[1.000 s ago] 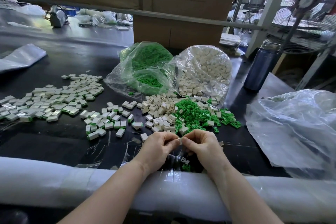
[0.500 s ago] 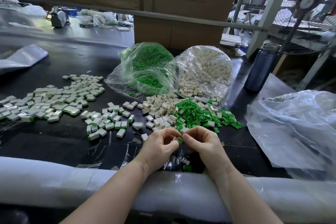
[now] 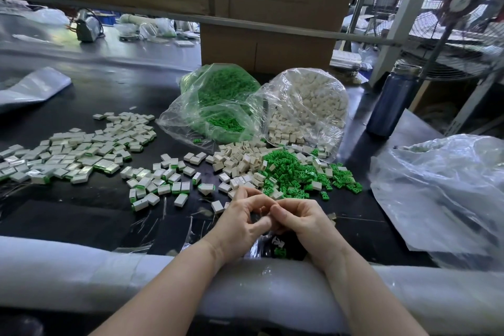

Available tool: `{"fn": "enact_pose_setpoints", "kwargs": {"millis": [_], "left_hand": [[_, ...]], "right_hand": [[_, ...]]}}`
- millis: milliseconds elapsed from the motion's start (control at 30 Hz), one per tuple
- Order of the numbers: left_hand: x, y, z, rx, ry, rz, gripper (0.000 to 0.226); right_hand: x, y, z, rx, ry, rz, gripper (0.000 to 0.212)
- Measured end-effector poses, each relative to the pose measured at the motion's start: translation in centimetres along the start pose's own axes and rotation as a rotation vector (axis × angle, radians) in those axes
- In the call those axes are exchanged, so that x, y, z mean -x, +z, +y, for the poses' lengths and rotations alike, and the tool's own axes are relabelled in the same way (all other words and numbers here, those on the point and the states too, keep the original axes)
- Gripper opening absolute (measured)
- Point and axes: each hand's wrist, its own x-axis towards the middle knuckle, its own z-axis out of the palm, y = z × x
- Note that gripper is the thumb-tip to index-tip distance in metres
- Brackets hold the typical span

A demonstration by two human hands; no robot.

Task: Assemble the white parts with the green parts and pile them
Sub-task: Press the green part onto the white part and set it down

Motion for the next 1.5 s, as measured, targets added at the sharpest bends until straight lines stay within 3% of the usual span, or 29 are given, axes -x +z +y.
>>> {"fn": "enact_pose_setpoints", "kwargs": {"millis": [967, 1500], "left_hand": [[-0.08, 0.26, -0.03, -0.081, 0.025, -0.024, 0.017], [-0.05, 0.35, 0.03, -0.093, 0.032, -0.026, 0.015]], "right_hand": [[0.3, 0.27, -0.52, -0.028, 0.045, 0.078, 0.01], [0.24, 0.25, -0.53, 0.007, 0.057, 0.105, 0.019]]}}
